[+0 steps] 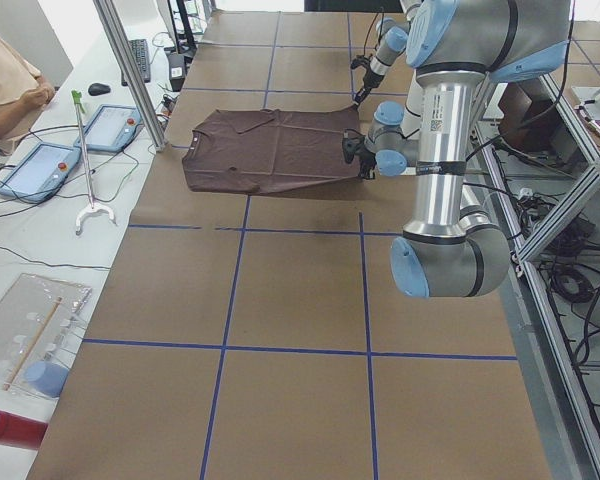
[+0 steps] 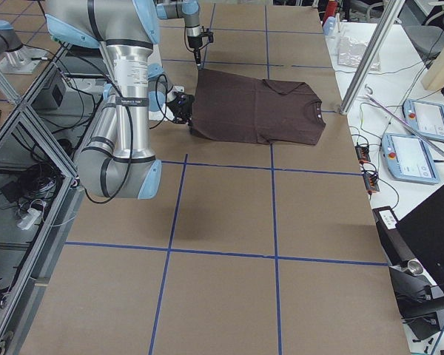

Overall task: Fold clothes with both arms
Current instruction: 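Lift the hem with both grippers and fold it toward the collar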

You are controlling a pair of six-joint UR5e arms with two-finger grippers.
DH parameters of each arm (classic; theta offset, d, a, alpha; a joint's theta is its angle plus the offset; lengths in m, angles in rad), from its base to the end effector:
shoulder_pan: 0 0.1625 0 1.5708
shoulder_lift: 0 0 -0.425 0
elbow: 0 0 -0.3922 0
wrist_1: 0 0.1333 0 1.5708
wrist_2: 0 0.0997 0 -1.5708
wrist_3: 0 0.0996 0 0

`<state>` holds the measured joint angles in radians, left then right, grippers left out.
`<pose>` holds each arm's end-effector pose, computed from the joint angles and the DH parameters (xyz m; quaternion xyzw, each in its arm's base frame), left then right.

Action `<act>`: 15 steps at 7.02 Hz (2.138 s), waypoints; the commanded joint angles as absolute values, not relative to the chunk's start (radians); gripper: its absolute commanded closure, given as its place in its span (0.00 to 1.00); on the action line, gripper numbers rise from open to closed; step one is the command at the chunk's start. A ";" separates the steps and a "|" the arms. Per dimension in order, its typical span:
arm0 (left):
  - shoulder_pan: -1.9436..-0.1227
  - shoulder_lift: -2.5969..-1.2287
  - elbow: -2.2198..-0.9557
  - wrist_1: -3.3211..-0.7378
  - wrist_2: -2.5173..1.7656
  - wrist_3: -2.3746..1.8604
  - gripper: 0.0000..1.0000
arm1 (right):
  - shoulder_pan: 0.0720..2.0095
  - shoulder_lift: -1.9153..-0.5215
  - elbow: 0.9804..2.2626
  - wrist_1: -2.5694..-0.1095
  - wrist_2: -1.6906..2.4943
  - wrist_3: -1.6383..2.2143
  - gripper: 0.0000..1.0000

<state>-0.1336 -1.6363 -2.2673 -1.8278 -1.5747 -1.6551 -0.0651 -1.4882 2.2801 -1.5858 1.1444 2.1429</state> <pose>0.4269 -0.1915 0.2831 0.0103 0.4876 -0.0940 0.8679 -0.4557 -0.1452 0.3017 0.0700 -0.4129 0.3044 0.8555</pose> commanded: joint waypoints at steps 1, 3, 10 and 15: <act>-0.135 -1.687 -2.571 -1.497 -1.655 -1.655 1.00 | -0.107 -1.483 2.589 -1.879 1.210 2.149 1.00; -0.147 -1.746 -2.671 -1.359 -1.713 -1.654 1.00 | -0.114 -1.454 2.689 -1.953 1.236 2.149 1.00; -0.622 -1.969 -2.305 -1.344 -1.790 -1.179 1.00 | 0.426 -1.131 2.320 -1.939 1.511 1.855 1.00; -0.739 -2.046 -1.847 -1.677 -1.781 -1.095 1.00 | 0.593 -1.030 1.871 -1.590 1.517 1.763 1.00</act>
